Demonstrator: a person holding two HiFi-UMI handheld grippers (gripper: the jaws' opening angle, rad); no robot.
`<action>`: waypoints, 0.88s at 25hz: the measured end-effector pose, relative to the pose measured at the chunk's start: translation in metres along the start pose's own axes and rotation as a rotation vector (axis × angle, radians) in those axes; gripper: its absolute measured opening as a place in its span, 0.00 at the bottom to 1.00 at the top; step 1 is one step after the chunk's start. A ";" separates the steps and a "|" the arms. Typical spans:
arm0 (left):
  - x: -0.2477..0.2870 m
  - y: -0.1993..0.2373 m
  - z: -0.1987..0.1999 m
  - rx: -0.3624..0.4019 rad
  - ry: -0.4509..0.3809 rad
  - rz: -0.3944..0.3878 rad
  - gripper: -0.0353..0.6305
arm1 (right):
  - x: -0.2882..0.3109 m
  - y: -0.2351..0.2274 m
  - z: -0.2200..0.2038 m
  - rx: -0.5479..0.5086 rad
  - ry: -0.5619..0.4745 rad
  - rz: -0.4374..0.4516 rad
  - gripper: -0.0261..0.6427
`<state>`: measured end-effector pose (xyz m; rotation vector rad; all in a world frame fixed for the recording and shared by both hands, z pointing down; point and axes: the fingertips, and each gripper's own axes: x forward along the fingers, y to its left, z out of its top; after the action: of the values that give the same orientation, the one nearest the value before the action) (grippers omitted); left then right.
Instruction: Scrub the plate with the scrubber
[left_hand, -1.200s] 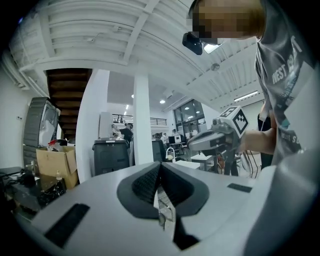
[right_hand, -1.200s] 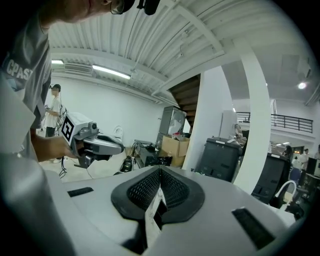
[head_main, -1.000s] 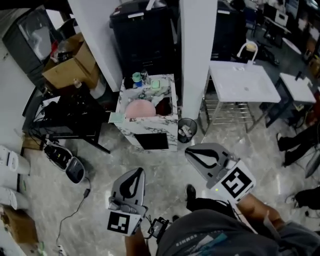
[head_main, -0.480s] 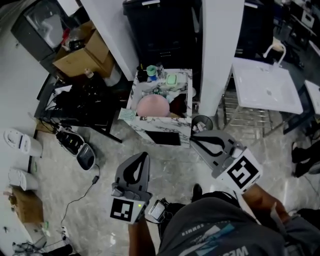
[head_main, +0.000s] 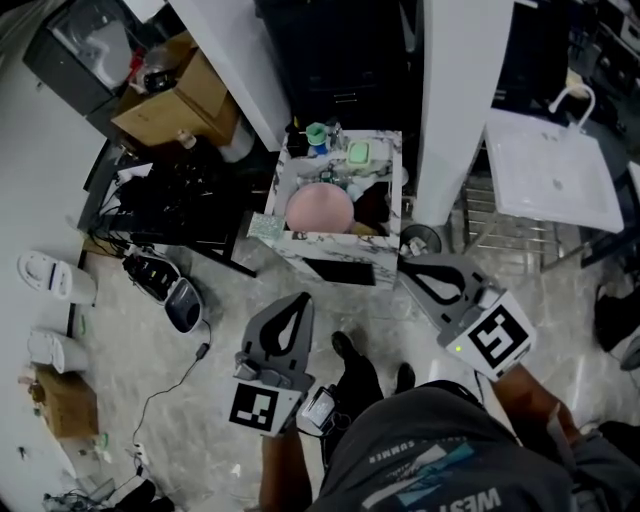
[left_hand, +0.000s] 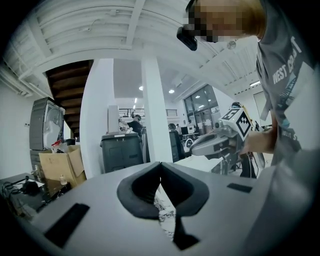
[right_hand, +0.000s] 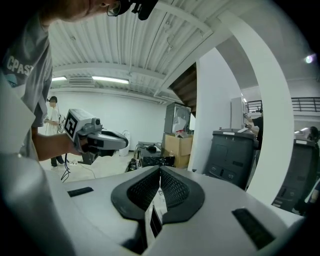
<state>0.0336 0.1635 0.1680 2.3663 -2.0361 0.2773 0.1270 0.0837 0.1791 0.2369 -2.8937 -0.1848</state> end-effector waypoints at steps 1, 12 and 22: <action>0.004 0.006 -0.002 -0.001 0.001 -0.009 0.06 | 0.004 -0.004 -0.001 0.004 0.003 -0.010 0.08; 0.054 0.093 -0.007 -0.012 -0.050 -0.115 0.06 | 0.083 -0.039 0.010 -0.004 0.069 -0.106 0.09; 0.071 0.192 -0.012 -0.020 -0.097 -0.188 0.06 | 0.171 -0.050 0.034 -0.024 0.106 -0.183 0.09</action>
<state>-0.1460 0.0659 0.1683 2.5825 -1.8242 0.1415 -0.0379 0.0088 0.1770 0.4928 -2.7618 -0.2306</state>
